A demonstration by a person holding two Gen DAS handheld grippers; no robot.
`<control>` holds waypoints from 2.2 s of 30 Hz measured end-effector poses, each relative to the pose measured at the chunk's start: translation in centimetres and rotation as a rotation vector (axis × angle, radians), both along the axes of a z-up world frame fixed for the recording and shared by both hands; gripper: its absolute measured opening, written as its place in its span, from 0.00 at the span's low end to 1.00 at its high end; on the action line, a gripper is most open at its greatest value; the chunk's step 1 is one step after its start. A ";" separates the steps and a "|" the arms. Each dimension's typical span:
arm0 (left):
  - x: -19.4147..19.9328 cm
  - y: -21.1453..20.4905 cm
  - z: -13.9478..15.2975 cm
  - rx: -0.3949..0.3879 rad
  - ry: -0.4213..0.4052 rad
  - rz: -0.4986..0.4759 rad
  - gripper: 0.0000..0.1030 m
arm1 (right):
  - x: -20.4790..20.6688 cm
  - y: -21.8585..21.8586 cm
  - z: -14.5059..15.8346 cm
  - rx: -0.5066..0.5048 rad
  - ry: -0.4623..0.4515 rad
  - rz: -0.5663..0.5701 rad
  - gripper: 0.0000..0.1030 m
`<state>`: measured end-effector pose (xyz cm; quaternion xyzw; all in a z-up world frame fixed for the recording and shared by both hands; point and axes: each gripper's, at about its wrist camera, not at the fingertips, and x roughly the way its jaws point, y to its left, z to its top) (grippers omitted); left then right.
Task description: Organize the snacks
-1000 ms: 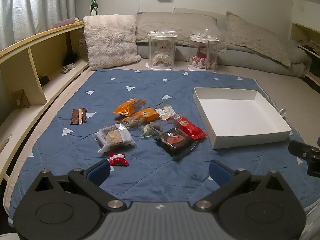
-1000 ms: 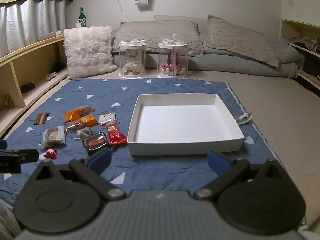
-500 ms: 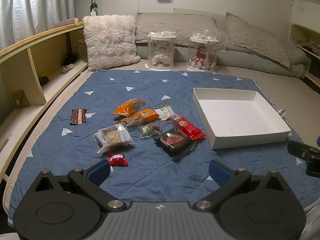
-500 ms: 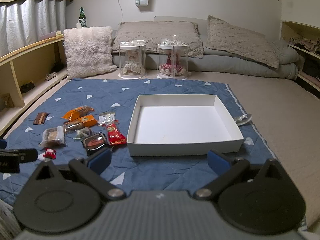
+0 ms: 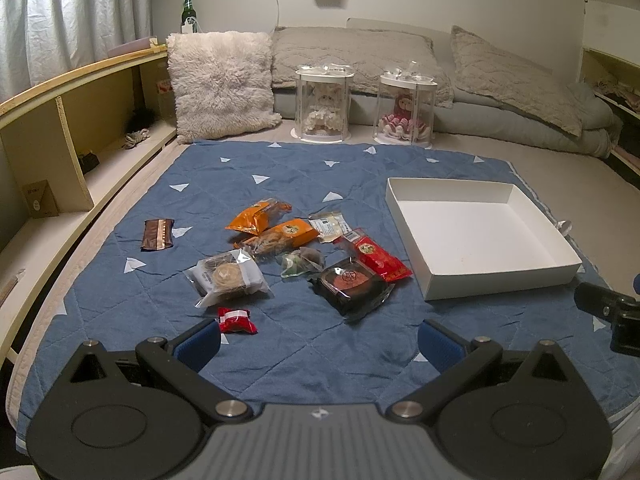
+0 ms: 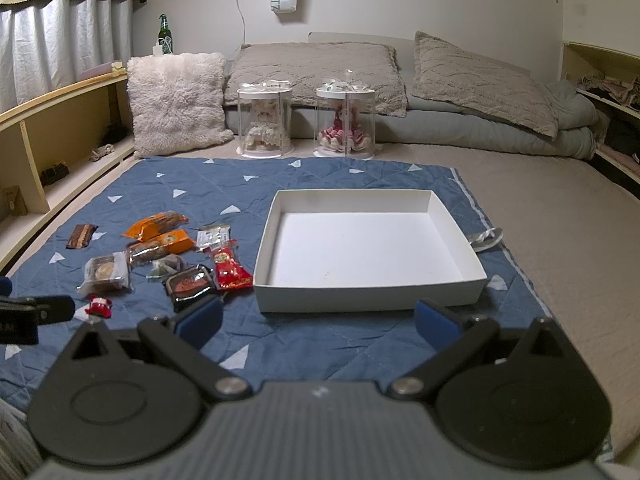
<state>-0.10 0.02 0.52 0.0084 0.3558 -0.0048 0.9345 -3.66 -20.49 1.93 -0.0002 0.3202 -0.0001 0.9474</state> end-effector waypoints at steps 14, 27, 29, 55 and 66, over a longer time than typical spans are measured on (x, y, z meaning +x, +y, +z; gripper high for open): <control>-0.2 0.0 0.8 -0.004 -0.006 -0.001 1.00 | -0.1 -0.1 0.0 -0.003 0.000 -0.004 1.00; -0.2 0.0 0.8 -0.004 -0.008 -0.002 1.00 | 0.0 -0.1 -0.1 -0.005 0.001 -0.003 1.00; -0.2 0.0 0.8 -0.004 -0.008 -0.002 1.00 | -0.1 -0.2 -0.1 -0.006 0.002 -0.003 1.00; -0.3 0.4 0.7 0.003 -0.010 0.012 1.00 | 0.1 0.1 0.0 -0.032 -0.005 0.014 1.00; 0.0 4.4 -1.0 0.063 0.020 0.138 1.00 | 2.6 1.9 -0.8 -0.058 0.085 0.174 1.00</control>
